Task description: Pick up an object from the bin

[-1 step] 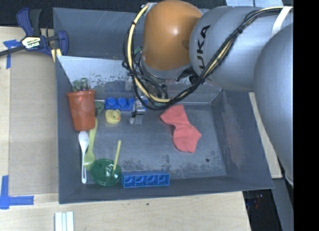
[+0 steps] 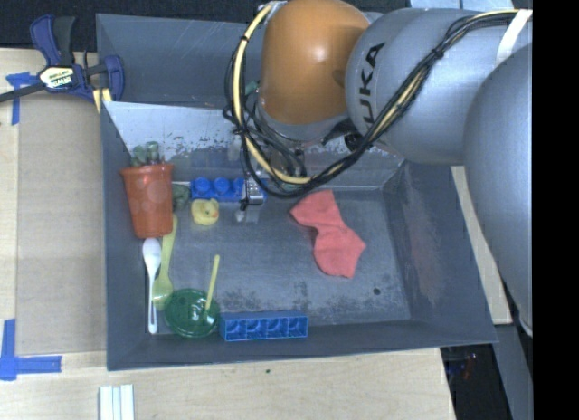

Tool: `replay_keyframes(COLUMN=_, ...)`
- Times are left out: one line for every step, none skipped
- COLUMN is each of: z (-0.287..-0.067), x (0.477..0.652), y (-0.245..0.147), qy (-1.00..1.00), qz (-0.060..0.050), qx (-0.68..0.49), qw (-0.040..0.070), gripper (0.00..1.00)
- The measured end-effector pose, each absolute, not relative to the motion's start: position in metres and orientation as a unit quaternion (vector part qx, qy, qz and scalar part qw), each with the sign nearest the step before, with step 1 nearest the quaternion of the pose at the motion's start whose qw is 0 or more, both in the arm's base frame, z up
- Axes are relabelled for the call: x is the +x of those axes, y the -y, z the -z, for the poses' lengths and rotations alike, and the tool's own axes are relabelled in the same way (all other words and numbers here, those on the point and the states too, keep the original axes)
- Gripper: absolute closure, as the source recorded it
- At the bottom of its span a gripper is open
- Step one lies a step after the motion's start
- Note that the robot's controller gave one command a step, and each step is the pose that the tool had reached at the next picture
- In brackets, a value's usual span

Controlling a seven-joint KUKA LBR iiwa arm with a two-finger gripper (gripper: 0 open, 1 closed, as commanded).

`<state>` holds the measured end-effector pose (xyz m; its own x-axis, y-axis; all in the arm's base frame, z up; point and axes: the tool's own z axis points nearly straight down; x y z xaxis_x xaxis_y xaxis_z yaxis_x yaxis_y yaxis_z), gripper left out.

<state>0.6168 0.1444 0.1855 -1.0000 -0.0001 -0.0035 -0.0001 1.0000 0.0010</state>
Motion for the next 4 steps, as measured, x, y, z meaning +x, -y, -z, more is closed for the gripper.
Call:
replay_keyframes(z=-0.238, x=0.624, y=-0.140, qy=-1.000, qz=-0.001, qx=0.005, qw=0.005, gripper=0.00)
replay_keyframes(z=-0.159, x=0.622, y=-0.127, qy=-1.000, qz=-0.001, qx=0.012, qw=0.003, gripper=0.00)
replay_keyframes(z=-0.151, x=0.612, y=-0.112, qy=-1.000, qz=-0.001, qx=0.008, qw=0.000, gripper=0.00)
replay_keyframes(z=-0.116, x=0.623, y=-0.100, qy=-1.000, qz=-0.002, qx=0.011, qw=0.008, gripper=0.00)
